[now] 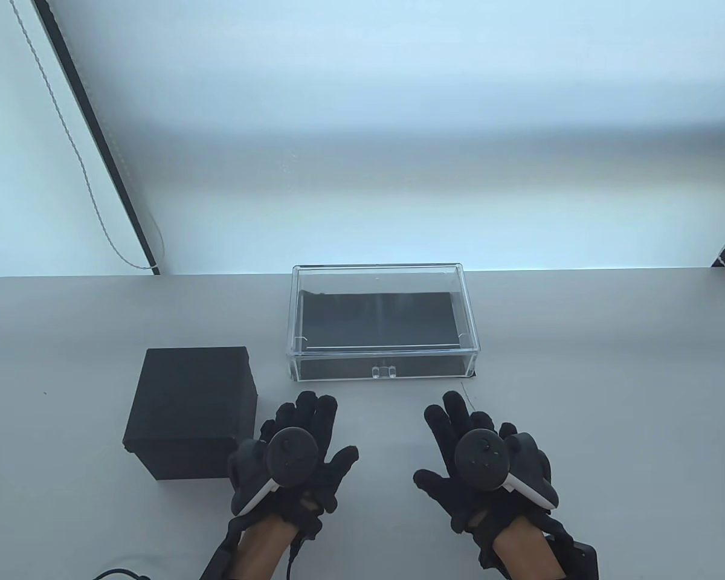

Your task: Pour number blocks into a drawer

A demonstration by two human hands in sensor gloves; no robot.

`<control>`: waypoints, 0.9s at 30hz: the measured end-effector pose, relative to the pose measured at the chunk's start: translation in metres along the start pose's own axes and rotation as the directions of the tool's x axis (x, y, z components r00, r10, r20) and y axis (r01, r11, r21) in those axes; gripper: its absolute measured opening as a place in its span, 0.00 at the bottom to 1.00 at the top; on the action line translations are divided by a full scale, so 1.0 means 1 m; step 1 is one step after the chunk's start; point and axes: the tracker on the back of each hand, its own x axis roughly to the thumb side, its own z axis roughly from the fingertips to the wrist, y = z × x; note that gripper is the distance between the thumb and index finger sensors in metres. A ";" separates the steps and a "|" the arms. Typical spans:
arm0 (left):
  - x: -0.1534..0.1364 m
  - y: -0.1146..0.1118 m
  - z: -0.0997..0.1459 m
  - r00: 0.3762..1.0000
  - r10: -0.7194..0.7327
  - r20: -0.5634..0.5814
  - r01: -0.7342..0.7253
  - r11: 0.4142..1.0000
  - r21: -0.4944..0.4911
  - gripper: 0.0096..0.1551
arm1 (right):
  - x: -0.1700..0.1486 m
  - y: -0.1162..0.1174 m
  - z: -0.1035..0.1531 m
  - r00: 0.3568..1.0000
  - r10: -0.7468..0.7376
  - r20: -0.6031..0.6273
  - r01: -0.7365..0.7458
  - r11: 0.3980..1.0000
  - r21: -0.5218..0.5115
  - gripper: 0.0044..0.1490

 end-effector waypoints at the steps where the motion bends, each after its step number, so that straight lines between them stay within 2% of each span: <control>1: 0.000 -0.001 -0.002 1.000 0.018 -0.014 -0.018 1.000 -0.001 0.52 | 0.000 0.000 0.000 1.000 0.000 -0.002 0.000 1.000 -0.002 0.60; 7: -0.002 -0.012 -0.030 0.971 0.144 -0.193 -0.156 0.987 -0.046 0.51 | -0.001 -0.003 0.002 1.000 0.008 -0.019 -0.008 1.000 0.000 0.60; 13: 0.004 -0.023 -0.061 0.941 0.117 -0.318 -0.152 0.984 -0.088 0.51 | -0.002 -0.007 0.005 0.999 0.009 -0.038 -0.010 1.000 -0.003 0.60; 18: 0.008 -0.038 -0.087 0.875 0.129 -0.467 -0.218 0.965 -0.142 0.53 | -0.003 -0.010 0.006 0.999 -0.002 -0.043 0.001 1.000 -0.010 0.60; 22: 0.013 -0.046 -0.103 0.807 0.183 -0.561 -0.302 0.945 -0.125 0.53 | -0.003 -0.010 0.007 0.999 0.002 -0.054 -0.003 1.000 -0.006 0.60; 27: 0.020 -0.052 -0.119 0.768 0.174 -0.616 -0.309 0.944 -0.119 0.52 | -0.003 -0.011 0.007 0.998 -0.003 -0.056 0.002 1.000 -0.006 0.59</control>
